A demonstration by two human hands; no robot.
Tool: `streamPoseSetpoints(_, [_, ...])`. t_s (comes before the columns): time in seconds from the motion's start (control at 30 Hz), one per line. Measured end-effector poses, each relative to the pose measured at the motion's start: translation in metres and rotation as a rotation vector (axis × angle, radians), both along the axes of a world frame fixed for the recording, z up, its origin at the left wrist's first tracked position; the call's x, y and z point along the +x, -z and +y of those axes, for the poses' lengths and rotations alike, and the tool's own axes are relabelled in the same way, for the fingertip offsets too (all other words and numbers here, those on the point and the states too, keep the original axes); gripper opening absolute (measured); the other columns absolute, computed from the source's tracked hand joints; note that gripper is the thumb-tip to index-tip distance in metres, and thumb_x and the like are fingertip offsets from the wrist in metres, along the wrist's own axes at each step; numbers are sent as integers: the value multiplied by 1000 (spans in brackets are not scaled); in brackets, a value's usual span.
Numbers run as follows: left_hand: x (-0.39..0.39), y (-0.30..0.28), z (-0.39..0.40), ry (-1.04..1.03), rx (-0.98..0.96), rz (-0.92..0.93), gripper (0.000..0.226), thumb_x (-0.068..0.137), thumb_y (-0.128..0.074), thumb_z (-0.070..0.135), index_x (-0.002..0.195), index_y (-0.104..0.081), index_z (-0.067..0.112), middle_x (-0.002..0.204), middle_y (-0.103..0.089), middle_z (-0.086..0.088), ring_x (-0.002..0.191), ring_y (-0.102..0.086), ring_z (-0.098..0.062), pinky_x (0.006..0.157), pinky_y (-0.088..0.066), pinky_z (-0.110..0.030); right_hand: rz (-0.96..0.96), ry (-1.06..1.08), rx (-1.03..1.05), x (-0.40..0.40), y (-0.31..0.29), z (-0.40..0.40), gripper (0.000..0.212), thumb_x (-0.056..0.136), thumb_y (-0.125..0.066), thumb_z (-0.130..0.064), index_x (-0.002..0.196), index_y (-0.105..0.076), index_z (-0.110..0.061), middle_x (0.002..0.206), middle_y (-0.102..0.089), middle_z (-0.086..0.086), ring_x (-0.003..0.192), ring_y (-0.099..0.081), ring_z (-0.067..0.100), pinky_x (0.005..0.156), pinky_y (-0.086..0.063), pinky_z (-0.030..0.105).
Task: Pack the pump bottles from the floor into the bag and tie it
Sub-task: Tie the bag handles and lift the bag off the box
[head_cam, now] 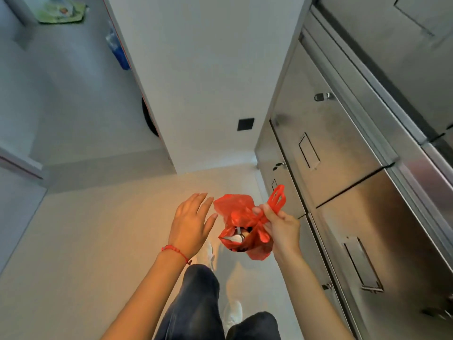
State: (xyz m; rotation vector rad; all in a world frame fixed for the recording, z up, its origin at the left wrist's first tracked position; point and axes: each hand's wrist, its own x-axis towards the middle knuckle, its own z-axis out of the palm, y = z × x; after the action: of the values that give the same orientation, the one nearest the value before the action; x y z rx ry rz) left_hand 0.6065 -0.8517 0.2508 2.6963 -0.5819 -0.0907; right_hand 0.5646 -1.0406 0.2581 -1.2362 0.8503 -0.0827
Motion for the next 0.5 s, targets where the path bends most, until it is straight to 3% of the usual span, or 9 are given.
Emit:
streamPoseSetpoints(0.13, [76, 16, -14, 8, -5, 7, 42, 88, -45, 34, 117, -56, 6, 119, -62, -18, 111, -57, -36, 90, -46, -51, 37, 38, 13, 69, 16, -18, 15, 77, -70, -15, 63, -75, -13, 74, -72, 13, 68, -54, 24, 67, -44, 32])
streamPoseSetpoints(0.23, [135, 26, -20, 25, 26, 35, 42, 88, -45, 36, 115, -58, 6, 117, -64, -18, 108, -59, -36, 87, -48, -51, 79, 50, -14, 118, 30, -27, 13, 75, -71, -17, 63, -76, -16, 65, -70, 8, 73, -52, 23, 70, -44, 34])
streamPoseSetpoints(0.4, [208, 44, -26, 61, 44, 100, 51, 93, -27, 39, 116, -57, 4, 119, -62, -20, 110, -57, -39, 89, -46, -54, 115, 34, -41, 185, 56, -38, 9, 75, -71, -22, 69, -76, -18, 79, -70, 15, 78, -62, 24, 78, -49, 37])
streamPoseSetpoints(0.5, [242, 61, -34, 39, 42, 98, 36, 86, -58, 24, 117, -57, 4, 122, -60, -20, 113, -55, -40, 92, -43, -54, 117, 41, -38, 223, 76, -45, 9, 74, -72, -25, 69, -76, -18, 79, -73, 12, 80, -66, 25, 79, -52, 37])
